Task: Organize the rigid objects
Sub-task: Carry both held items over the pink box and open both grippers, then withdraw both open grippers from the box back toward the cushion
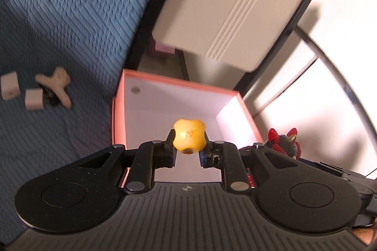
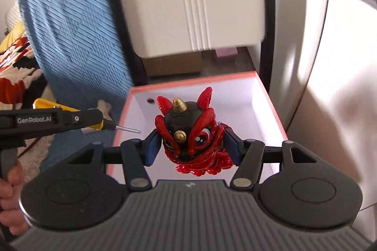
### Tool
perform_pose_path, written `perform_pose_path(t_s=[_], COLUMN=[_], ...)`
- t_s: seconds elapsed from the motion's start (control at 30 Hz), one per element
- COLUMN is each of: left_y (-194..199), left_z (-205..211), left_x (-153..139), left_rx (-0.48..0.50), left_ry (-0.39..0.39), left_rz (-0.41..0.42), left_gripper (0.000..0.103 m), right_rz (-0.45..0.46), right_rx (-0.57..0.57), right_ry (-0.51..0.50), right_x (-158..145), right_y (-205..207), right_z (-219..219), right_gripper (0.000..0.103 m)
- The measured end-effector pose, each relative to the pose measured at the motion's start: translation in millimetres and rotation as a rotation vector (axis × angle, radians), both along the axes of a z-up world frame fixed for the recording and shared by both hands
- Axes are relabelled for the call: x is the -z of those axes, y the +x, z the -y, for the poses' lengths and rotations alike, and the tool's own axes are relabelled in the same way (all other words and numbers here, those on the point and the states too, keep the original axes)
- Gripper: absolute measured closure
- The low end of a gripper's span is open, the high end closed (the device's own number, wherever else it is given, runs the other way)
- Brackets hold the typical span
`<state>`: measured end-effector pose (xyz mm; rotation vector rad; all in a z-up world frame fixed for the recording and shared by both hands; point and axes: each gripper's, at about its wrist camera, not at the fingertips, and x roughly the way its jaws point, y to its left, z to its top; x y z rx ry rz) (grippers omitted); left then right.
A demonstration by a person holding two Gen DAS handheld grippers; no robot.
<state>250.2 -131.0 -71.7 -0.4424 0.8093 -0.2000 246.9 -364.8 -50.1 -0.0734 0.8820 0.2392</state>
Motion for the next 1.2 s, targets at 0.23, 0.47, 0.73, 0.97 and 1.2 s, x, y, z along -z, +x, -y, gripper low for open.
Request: perform_pose_path(t_s=[0.23,0.47,0.73,0.97,1.2], left_y=[10,18,22,13,-11], left_z=[27,42,45,43,38], left_x=[35,64,76,63,21], left_rx=[0.026,0.040,0.061,0.052,0.051], left_ry=[0.031,0.047,0.083,0.113,0.131], left_rz=[-0.080,-0.140,-0.163,-0.123,-0.021], left_gripper=[0.082,0.082,0.080,0.052,0.052], right_rz=[-0.079,-0.161,-0.214,-0.160,-0.088], right_rx=[0.012,0.025,0.044,0.072,0.077], right_ry=[-0.028,-0.026,-0.030,-0.022,0.003], right_x=[41,77,101,85,55], right_y=[0,-5,-6,-7,-14], right_z=[17,31,38,39,29], right_gripper=[0.042,0.042,0.042,0.043,0.043])
